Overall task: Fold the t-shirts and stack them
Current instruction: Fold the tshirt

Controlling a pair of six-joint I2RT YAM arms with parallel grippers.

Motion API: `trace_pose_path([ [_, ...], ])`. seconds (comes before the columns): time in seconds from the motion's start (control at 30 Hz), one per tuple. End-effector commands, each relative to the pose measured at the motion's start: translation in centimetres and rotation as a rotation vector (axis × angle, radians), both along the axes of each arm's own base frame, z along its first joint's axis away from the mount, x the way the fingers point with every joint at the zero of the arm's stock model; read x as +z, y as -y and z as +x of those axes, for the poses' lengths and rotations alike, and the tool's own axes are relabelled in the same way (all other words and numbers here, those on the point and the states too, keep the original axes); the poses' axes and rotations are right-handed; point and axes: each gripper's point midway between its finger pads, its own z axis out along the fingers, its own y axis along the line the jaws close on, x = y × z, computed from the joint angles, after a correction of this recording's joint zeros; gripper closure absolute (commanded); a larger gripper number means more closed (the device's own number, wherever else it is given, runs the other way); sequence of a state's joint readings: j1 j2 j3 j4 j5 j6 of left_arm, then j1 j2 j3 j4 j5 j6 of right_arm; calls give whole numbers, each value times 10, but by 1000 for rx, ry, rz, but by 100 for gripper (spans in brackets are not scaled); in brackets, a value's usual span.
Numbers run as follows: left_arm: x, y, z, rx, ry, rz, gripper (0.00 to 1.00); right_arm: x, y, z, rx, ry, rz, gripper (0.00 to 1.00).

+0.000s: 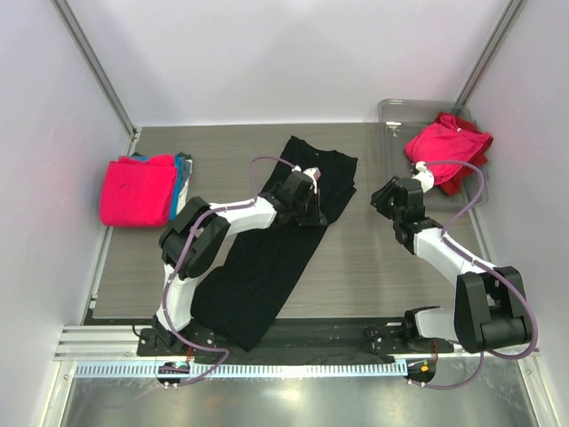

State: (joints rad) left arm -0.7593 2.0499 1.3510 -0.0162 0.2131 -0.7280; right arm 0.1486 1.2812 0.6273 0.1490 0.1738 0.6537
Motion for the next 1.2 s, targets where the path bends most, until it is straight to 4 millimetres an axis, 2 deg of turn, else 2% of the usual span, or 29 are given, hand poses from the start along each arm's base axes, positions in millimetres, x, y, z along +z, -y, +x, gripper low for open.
trace_pose_path([
  [0.0, 41, 17, -5, -23, 68, -108, 100, 2, 2, 8, -19, 9, 3, 60],
  [0.13, 44, 28, -15, -40, 64, -150, 100, -5, 3, 10, -21, -20, -3, 59],
  [0.27, 45, 30, -21, -54, 50, -165, 100, -13, -1, 12, -1, -52, 0, 58],
  [0.33, 47, 31, -29, -96, 42, -187, 88, -19, -4, 14, 13, -71, -2, 61],
  [0.37, 44, 30, -33, -103, 35, -186, 67, -21, -7, 14, 30, -80, 4, 61],
  [0.4, 44, 27, -33, -96, 40, -187, 57, -23, -9, 15, 41, -85, 7, 61],
  [0.47, 55, 22, -30, -76, 83, -201, 44, -30, -13, 18, 56, -108, 5, 59],
  [0.53, 58, 11, -26, -42, 105, -180, 39, -39, -20, 22, 74, -140, -2, 59],
  [0.57, 70, 7, -25, -38, 116, -191, 39, -42, -22, 22, 76, -156, -11, 61],
  [0.6, 73, -3, -17, -16, 108, -186, 38, -47, -25, 24, 76, -167, -22, 62],
  [0.63, 76, -8, -14, -7, 103, -189, 38, -43, -30, 31, 80, -160, -29, 66],
  [0.67, 85, -14, -10, 7, 105, -201, 38, -55, -37, 30, 94, -194, -47, 67],
  [0.73, 87, -38, 9, 65, 93, -182, 38, -51, -42, 41, 84, -193, -85, 72],
  [0.77, 87, -47, 16, 89, 91, -172, 38, -63, -47, 38, 92, -234, -104, 74],
  [0.8, 86, -62, 27, 123, 78, -154, 38, -65, -49, 39, 98, -238, -114, 76],
  [0.87, 87, -74, 41, 151, 83, -141, 38, -67, -54, 43, 101, -241, -116, 85],
  [0.93, 74, -97, 59, 209, 67, -69, 39, -73, -56, 45, 94, -261, -137, 99],
  [1.0, 61, -105, 72, 236, 57, -32, 39, -86, -56, 42, 88, -307, -162, 99],
  [1.03, 55, -109, 78, 247, 45, -22, 40, -85, -57, 45, 87, -308, -168, 99],
  [1.13, 36, -106, 87, 248, 7, 12, 41, -95, -54, 43, 63, -355, -216, 99],
  [1.17, 31, -105, 89, 247, -4, 15, 41, -99, -46, 38, 37, -385, -250, 99],
])
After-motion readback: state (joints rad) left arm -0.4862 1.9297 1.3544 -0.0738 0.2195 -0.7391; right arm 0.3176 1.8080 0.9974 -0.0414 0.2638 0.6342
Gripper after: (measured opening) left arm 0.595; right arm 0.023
